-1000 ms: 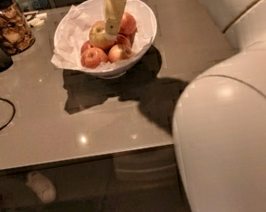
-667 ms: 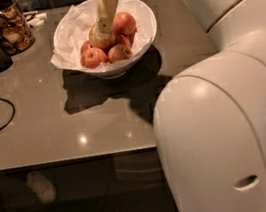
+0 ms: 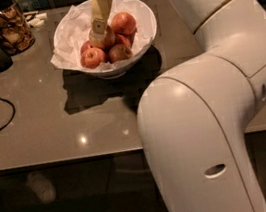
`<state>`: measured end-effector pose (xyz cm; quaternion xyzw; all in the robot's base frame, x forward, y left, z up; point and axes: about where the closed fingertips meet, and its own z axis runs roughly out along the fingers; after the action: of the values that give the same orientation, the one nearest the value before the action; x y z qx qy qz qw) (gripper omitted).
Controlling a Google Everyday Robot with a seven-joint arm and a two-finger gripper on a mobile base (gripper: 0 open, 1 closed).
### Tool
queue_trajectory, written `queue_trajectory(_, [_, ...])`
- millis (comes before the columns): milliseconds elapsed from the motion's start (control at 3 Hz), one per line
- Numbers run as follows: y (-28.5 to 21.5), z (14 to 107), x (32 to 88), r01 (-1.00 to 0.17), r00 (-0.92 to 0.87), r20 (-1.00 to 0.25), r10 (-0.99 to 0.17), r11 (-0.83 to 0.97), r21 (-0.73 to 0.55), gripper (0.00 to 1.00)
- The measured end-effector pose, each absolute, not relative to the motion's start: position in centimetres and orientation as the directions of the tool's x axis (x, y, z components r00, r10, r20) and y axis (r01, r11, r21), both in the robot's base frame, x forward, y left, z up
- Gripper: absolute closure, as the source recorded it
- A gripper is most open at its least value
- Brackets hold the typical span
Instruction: Pick apple from white bowl
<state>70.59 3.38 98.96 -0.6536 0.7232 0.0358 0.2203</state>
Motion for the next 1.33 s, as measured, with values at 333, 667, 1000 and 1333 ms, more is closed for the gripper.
queue_trajectory(333, [3.94, 98.54, 70.83, -0.964, -0.046, -0.37, -0.928, 0.138, -0.227, 0.21])
queue_trajectory(667, [4.22, 98.29, 70.99, -0.966, -0.046, -0.374, -0.926, 0.137, -0.22, 0.3])
queue_trajectory(1000, [4.24, 98.09, 71.06, -0.967, -0.046, -0.375, -0.926, 0.136, -0.215, 0.44])
queue_trajectory(1333, [4.21, 97.67, 71.18, -0.969, -0.047, -0.376, -0.926, 0.133, -0.208, 0.4])
